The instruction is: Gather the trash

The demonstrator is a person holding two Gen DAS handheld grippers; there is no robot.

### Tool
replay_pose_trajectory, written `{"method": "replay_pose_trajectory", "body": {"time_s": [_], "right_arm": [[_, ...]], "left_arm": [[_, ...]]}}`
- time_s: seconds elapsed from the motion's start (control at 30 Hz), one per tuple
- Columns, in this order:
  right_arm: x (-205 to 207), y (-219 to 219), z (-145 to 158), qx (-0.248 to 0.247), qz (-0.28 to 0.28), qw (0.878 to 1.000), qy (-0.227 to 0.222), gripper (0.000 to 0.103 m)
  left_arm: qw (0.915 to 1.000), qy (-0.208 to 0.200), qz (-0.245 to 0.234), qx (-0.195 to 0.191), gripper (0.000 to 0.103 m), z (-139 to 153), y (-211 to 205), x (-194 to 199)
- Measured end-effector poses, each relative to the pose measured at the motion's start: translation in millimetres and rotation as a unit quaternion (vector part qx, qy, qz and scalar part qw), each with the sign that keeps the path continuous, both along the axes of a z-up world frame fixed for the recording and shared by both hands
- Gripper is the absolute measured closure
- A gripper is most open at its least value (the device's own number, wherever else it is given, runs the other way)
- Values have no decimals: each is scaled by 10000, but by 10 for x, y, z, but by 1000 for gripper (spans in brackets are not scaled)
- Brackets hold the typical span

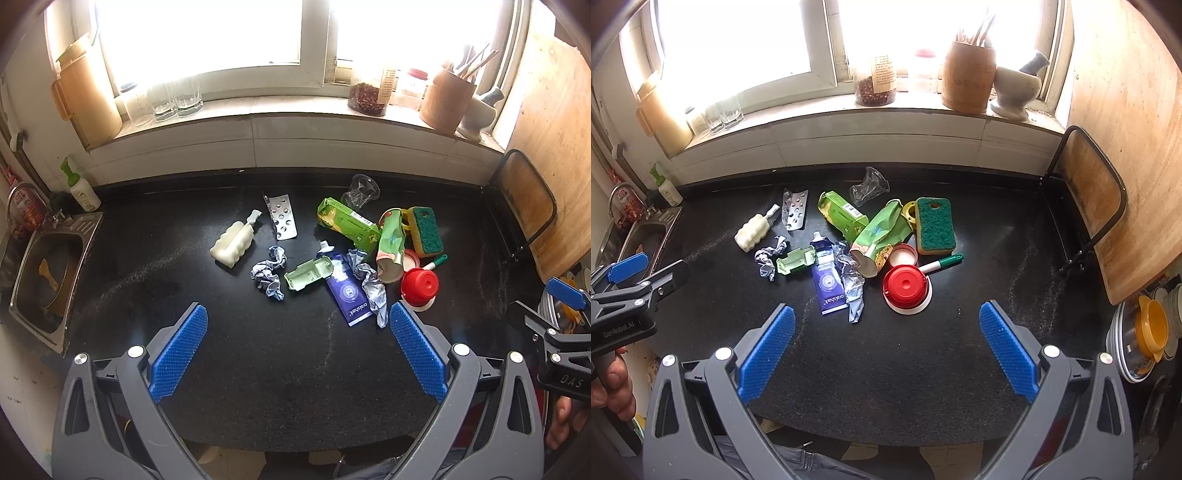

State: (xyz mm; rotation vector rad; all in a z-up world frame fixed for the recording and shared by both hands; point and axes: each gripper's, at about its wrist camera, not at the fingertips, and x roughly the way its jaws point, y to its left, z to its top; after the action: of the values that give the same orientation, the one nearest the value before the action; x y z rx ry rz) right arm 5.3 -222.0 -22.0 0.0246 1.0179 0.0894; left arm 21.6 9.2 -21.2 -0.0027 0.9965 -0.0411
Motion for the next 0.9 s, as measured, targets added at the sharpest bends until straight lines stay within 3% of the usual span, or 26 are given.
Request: {"method": "replay_pose_trajectory", "body": {"time_s": [0.57, 0.9], "right_arm": [[20, 183, 84, -120, -354, 9993, -82, 6], [257, -79, -41, -39, 248, 9996, -126, 6]], "left_arm": [[9992, 173, -362, -76, 7, -167, 257, 207], [9996, 218, -45, -200, 7, -252, 67, 240]]}}
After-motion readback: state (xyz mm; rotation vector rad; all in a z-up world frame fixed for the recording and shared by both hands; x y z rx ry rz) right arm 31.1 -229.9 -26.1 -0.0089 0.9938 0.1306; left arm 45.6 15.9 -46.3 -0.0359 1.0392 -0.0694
